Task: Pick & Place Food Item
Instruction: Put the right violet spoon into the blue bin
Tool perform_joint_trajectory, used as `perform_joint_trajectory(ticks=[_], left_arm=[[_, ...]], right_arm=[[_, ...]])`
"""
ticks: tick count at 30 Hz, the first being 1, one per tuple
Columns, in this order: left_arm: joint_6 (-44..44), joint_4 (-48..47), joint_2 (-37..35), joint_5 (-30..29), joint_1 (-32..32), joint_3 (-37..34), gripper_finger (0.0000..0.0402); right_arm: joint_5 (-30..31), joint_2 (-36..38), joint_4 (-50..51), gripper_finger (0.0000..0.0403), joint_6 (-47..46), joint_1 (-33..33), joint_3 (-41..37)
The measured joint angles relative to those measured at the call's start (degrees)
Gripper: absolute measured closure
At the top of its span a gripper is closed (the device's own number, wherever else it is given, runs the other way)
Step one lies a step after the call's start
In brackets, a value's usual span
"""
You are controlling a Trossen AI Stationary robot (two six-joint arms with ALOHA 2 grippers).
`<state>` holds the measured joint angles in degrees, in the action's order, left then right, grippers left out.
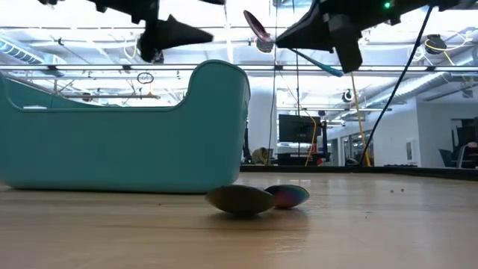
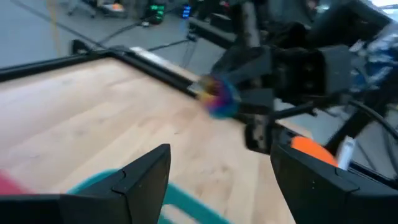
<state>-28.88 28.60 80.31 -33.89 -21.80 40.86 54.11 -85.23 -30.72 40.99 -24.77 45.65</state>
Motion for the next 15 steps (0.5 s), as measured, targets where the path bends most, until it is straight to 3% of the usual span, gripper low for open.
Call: perform_joint_trajectory(ticks=[7, 15], left_arm=[[6.8, 16.0, 8.5, 0.5, 0.5, 0.0, 0.0117], [8.4, 22.3, 12.3, 0.3, 3.7, 0.6, 0.0117]], right_arm=[[-0.1, 0.0, 1.1, 0.0403, -3.3, 0.8, 0.0], [-0.3, 0.0, 1.0, 0.0403, -4.3, 0.0, 0.0]])
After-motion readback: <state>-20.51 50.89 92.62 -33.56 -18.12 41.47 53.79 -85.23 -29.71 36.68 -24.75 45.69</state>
